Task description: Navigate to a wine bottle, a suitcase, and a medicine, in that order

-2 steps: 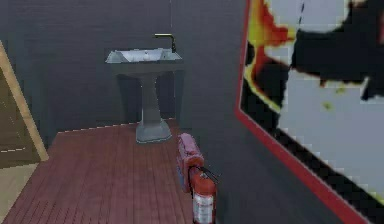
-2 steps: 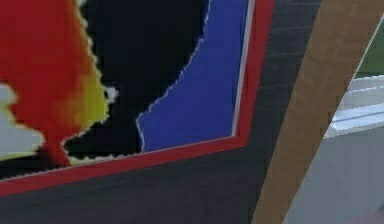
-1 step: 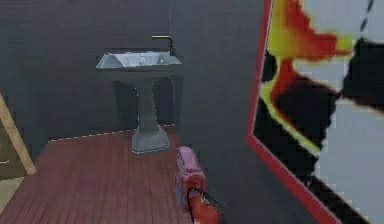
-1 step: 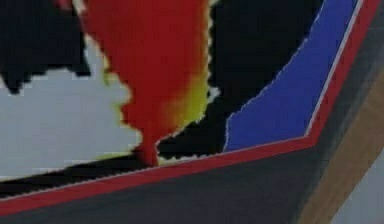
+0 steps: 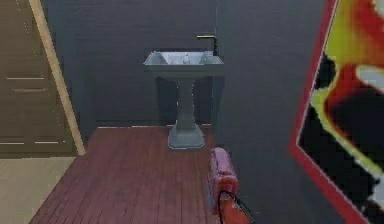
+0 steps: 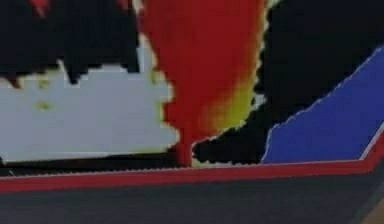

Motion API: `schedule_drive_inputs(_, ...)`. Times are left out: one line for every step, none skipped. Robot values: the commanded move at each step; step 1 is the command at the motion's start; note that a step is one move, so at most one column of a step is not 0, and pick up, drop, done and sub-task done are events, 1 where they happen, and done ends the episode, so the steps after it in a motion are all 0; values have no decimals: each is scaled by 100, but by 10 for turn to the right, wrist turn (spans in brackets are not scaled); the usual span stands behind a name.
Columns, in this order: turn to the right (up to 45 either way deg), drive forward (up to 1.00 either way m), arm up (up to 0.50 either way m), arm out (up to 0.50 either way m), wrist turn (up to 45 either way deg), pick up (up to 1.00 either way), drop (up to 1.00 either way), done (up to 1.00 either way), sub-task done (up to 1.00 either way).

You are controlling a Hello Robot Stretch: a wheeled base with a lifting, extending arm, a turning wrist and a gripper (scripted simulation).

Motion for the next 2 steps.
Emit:
schedule_drive_inputs(0, 30, 0, 0, 0, 0, 0, 0, 0)
schedule_drive_inputs(-420, 0, 0, 0, 0, 0, 0, 0, 0)
